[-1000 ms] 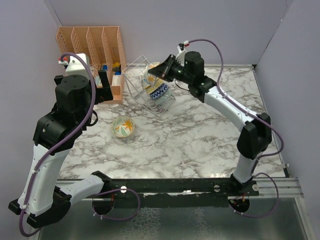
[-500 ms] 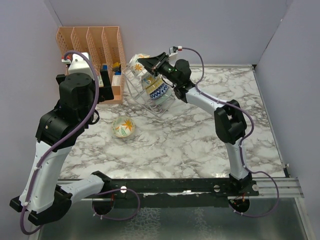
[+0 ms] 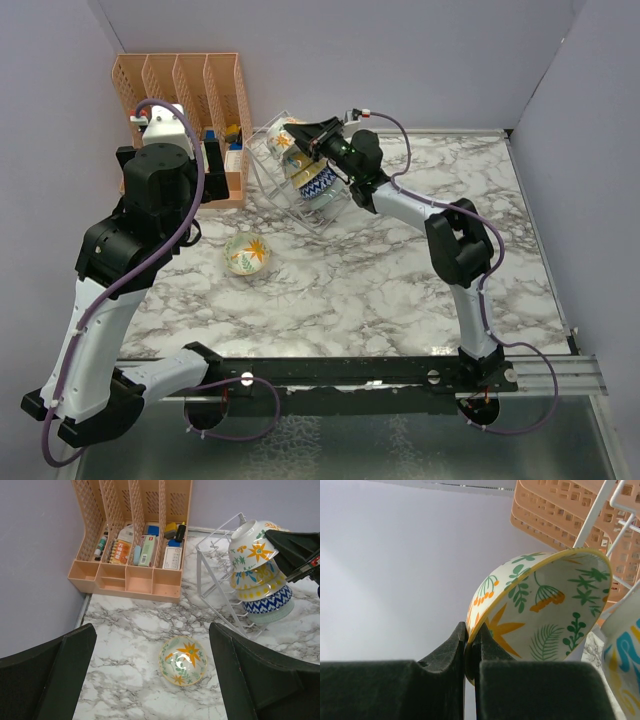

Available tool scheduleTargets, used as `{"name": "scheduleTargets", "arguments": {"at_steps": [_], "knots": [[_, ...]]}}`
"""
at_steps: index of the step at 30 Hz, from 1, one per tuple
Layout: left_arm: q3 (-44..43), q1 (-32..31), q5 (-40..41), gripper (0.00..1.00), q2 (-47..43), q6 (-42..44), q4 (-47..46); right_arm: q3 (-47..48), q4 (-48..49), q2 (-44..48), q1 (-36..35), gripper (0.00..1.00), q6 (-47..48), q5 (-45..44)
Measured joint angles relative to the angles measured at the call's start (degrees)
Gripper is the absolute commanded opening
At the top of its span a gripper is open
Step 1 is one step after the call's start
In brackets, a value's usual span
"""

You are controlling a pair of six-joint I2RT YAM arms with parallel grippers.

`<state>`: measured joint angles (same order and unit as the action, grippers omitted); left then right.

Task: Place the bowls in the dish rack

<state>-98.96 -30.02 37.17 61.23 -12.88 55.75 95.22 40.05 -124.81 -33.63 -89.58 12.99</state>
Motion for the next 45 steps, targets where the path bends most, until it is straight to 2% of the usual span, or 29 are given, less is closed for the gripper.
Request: {"name": "scheduleTargets", "arguments": {"at_steps": [12,21,32,34,39,41,45], "knots": [[0.0,0.0,0.0,0.99,0.1,0.0,0.0,-2.1,0.4,-0.1,0.5,0.04,-2.2,-0.9],[0.0,0.0,0.0,0.99,0.2,0.0,0.0,-2.2,1.6,-0.7,1.1,0.15,-2.6,-0.6],[0.0,0.0,0.0,0.99,0.3,0.0,0.0,-2.2,1.5,-4.1,1.8,0.21,-2.8,1.6],[0.1,0.0,0.0,0.99,0.3,0.0,0.0,-2.2,1.4,-4.1,1.8,0.26,-2.8,1.7],[0.1,0.0,0.0,0.99,0.3,0.0,0.0,-2.5,0.4,-4.0,1.9,0.32,-2.5,1.7],[0.1,0.0,0.0,0.99,0.3,0.0,0.0,-3.0,-0.1,-3.7,1.9,0.48,-2.3,1.7],[0.1,0.0,0.0,0.99,0.3,0.0,0.0,-4.5,-1.0,-1.6,2.2,0.51,-2.3,1.8]]}}
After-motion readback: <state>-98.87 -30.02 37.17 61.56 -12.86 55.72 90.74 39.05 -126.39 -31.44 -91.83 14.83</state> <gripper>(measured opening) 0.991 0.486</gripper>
